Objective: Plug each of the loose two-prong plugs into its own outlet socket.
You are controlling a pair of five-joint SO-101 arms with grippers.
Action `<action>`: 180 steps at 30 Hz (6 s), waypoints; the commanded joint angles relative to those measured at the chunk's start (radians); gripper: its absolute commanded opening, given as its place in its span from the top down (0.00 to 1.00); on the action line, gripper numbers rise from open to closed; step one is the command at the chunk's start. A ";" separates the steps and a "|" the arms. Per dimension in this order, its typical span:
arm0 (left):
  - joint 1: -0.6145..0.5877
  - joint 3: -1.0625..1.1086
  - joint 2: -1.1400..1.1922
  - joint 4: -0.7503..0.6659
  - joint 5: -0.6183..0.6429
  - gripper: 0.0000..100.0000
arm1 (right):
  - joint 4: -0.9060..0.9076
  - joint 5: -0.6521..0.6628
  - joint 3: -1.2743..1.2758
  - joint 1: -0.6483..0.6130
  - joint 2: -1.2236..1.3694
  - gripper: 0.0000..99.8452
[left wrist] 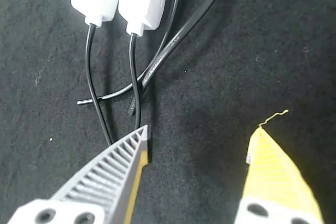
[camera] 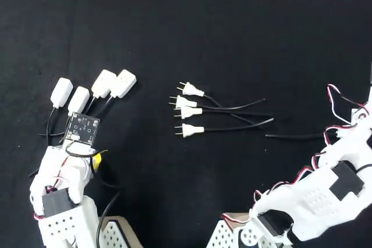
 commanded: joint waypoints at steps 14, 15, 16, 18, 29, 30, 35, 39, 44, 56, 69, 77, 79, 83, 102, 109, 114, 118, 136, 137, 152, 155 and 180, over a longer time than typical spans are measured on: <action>0.008 0.018 -0.005 0.000 -0.009 0.70 | -0.006 0.077 0.058 0.054 -0.002 0.99; 0.008 0.018 -0.005 0.000 -0.009 0.70 | -0.006 0.077 0.062 0.054 -0.004 0.99; 0.008 0.018 -0.005 0.000 -0.009 0.70 | -0.006 0.077 0.068 0.054 -0.005 0.99; 0.008 0.018 -0.005 0.000 -0.009 0.70 | -0.006 0.077 0.073 0.049 -0.005 0.99; 0.008 0.018 -0.005 -0.002 -0.009 0.70 | -0.011 0.075 0.071 0.021 -0.001 0.99; 0.008 0.018 -0.005 -0.002 -0.009 0.70 | -0.011 0.072 0.073 0.015 -0.001 0.99; 0.008 0.018 -0.005 -0.002 -0.009 0.70 | -0.008 0.069 0.073 -0.014 0.001 0.99; 0.010 0.018 -0.005 -0.002 -0.009 0.70 | -0.008 0.057 0.073 -0.020 0.001 0.99; 0.010 0.018 -0.005 -0.002 -0.009 0.70 | -0.006 0.052 0.073 -0.029 -0.004 0.99; 0.010 0.018 -0.005 -0.002 -0.009 0.70 | -0.100 0.057 0.134 0.015 0.005 0.99; 0.010 0.018 -0.005 0.002 -0.009 0.70 | -0.138 -0.011 0.157 0.092 0.070 0.99; 0.010 0.018 -0.005 0.002 -0.009 0.70 | -0.140 -0.121 0.157 0.155 0.125 0.99; 0.010 0.018 -0.005 0.002 -0.009 0.70 | -0.140 -0.138 0.157 0.181 0.127 0.99; 0.010 0.018 -0.005 0.000 -0.009 0.70 | -0.133 -0.143 0.174 0.219 0.133 0.99; 0.012 0.018 -0.005 0.000 -0.009 0.70 | -0.011 -0.634 0.081 0.186 -0.036 0.99; 0.012 0.018 -0.005 0.000 -0.009 0.70 | -0.005 -0.994 0.110 0.149 -0.217 0.99; 0.012 0.018 -0.005 0.000 -0.009 0.70 | -0.006 -1.048 0.116 0.084 -0.262 0.99; 0.012 0.018 -0.005 0.002 -0.009 0.70 | -0.023 -1.048 0.108 0.032 -0.228 0.99; 0.012 0.018 -0.005 0.002 -0.009 0.70 | 0.463 -1.037 -0.440 0.002 0.059 0.99; 0.012 0.018 -0.005 0.002 -0.009 0.70 | 0.489 -1.037 -0.476 0.002 0.079 0.99; 0.012 0.018 -0.005 0.000 -0.009 0.70 | 0.568 -0.879 -0.576 0.083 0.136 0.99; 0.012 0.018 -0.005 0.000 -0.009 0.70 | 0.569 -0.824 -0.541 0.080 0.134 0.99; 0.045 0.018 -0.005 0.005 -0.009 0.70 | 0.770 -0.466 0.117 -0.764 -0.654 0.99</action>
